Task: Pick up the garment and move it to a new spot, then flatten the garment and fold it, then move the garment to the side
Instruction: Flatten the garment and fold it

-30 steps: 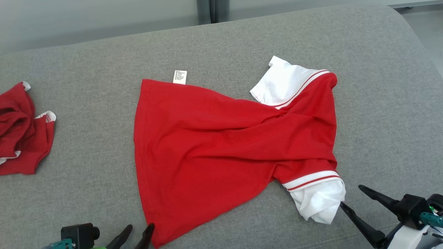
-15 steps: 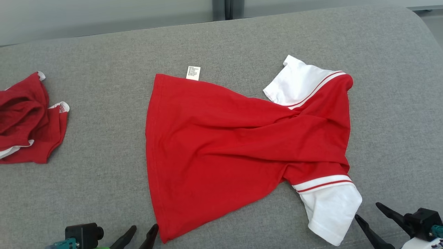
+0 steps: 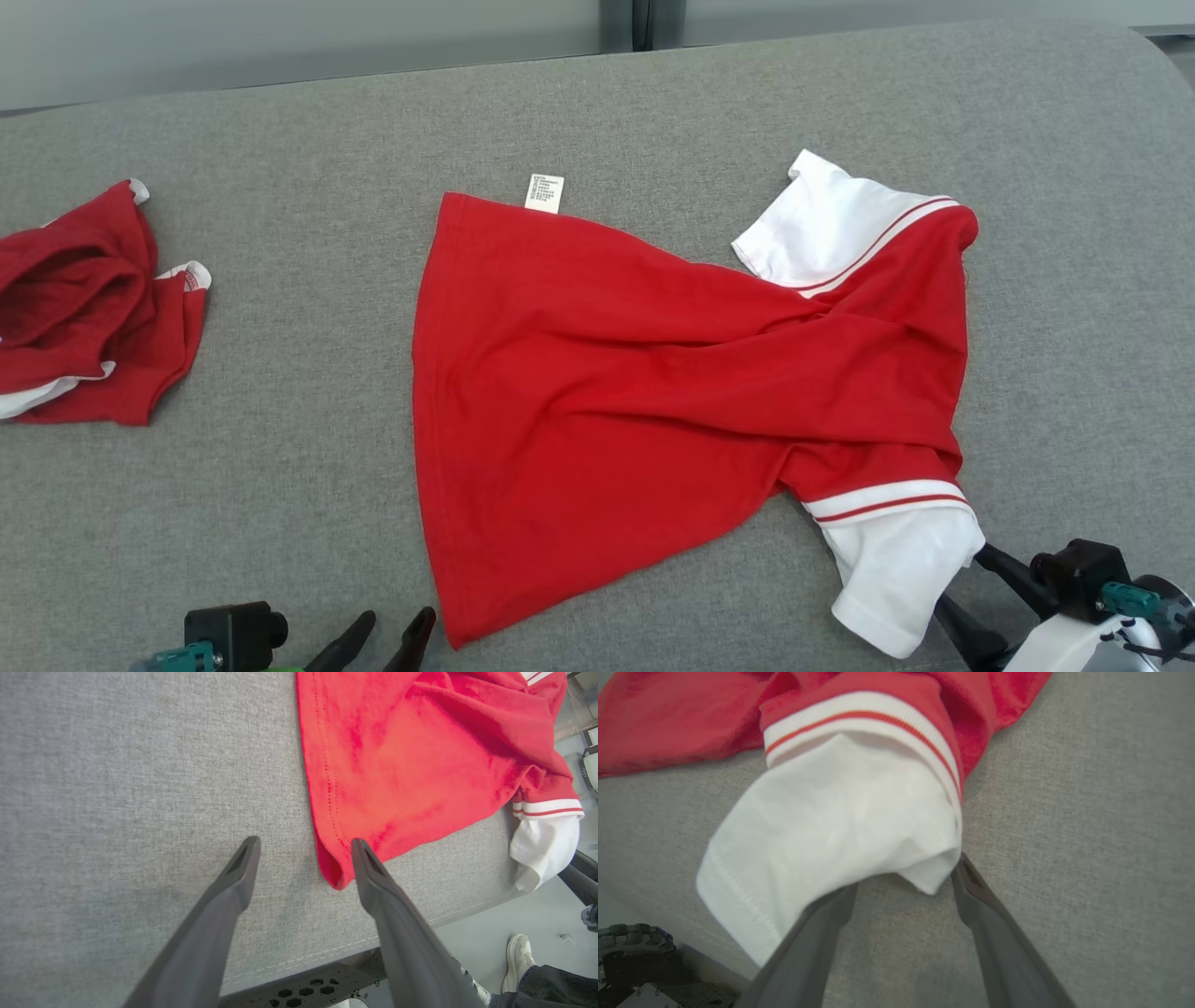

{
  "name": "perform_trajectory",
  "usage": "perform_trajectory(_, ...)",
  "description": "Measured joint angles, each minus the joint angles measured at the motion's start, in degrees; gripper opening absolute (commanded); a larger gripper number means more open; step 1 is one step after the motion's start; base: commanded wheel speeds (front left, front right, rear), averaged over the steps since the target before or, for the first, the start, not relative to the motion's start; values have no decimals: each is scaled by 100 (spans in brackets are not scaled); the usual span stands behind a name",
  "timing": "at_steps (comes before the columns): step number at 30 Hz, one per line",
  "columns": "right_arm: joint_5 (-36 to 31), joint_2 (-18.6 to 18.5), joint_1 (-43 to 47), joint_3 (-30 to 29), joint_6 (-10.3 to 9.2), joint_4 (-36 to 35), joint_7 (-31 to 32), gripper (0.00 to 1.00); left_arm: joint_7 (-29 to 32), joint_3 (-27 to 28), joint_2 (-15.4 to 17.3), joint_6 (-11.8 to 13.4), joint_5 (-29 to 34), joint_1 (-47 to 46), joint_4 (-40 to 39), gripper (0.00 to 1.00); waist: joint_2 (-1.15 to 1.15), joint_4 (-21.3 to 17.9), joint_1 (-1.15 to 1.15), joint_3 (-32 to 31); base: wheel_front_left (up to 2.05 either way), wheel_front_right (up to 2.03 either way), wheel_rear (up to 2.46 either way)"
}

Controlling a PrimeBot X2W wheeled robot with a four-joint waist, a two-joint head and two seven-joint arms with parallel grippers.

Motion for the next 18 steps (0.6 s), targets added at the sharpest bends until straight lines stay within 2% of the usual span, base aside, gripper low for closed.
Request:
perform_trajectory(1,0,27,-34,27,48,37,0,9,-1,-4,-4,1,0,-3,0,100,0,12,0,1,0,0,0)
perform_trajectory(2,-1,43,-75,45,88,56,0,0,-1,-1,-4,1,0,-3,0,100,0,18,0,1,0,0,0)
perform_trajectory(5,-22,-36,-244,59,187,58,1,0,-1,13,-3,2,0,-7,4,100,0,26,0,-8,0,0,0)
perform_trajectory(7,-88,-218,-370,46,243,36,23,0,-3,34,-4,7,0,-8,19,100,0,24,0,-23,0,0,0)
perform_trajectory(12,-300,-870,-765,-51,374,-257,309,0,-11,86,-14,8,0,-8,57,100,0,-30,0,-95,0,0,0)
perform_trajectory(16,-376,-1369,-1179,-223,396,-642,581,0,-25,73,-29,8,0,-8,75,100,0,-98,0,-161,0,0,0)
perform_trajectory(18,-360,-1679,-1311,-260,443,-862,949,0,-25,42,-30,8,0,-8,75,100,0,-133,0,-210,0,0,0)
